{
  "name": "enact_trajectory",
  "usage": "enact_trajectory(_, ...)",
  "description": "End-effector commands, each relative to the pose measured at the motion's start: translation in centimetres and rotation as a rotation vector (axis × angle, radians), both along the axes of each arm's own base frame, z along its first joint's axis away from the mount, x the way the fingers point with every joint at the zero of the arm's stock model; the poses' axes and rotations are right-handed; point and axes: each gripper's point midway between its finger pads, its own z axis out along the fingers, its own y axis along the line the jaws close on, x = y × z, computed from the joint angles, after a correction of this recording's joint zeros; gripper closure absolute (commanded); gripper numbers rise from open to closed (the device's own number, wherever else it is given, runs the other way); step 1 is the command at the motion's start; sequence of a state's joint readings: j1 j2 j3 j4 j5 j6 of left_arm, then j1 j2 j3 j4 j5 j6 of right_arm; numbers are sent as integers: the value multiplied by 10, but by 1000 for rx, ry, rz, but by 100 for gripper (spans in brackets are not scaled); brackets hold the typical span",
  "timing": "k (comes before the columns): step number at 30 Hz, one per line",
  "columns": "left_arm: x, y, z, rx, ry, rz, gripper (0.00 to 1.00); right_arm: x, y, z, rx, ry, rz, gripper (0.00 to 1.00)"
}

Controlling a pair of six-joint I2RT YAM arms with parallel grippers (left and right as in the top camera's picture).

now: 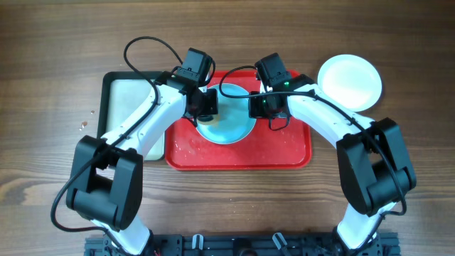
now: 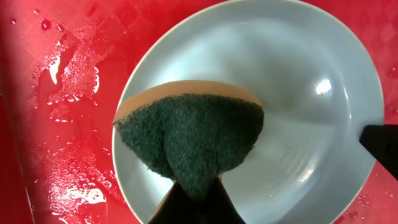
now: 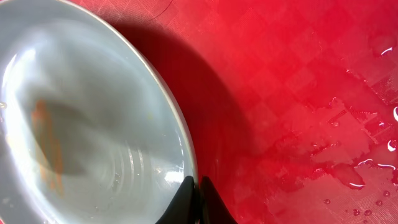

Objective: Clean dirty plates on tray and stack at the side
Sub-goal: 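Scrub the light-blue plate with the sponge while the right gripper holds it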

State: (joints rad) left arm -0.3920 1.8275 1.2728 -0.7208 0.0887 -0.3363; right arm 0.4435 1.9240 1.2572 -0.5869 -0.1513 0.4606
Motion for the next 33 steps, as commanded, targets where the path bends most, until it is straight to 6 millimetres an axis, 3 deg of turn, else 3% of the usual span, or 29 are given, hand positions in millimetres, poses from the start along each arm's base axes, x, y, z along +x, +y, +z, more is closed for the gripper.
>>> enact_trajectory(1, 3, 5, -5, 27, -2, 23, 96, 1, -3, 4, -10, -13, -18, 96)
enact_trajectory(15, -1, 6, -27, 49, 52, 25, 96, 0, -3, 4, -11, -13, -14, 96)
enact_trajectory(23, -4, 18, -43, 97, 40, 83, 96, 0, -2, 4, -11, -13, -12, 96)
enact_trajectory(33, -24, -5, -68, 1, 95, 65, 96, -2, 0, 4, -11, -12, -6, 96)
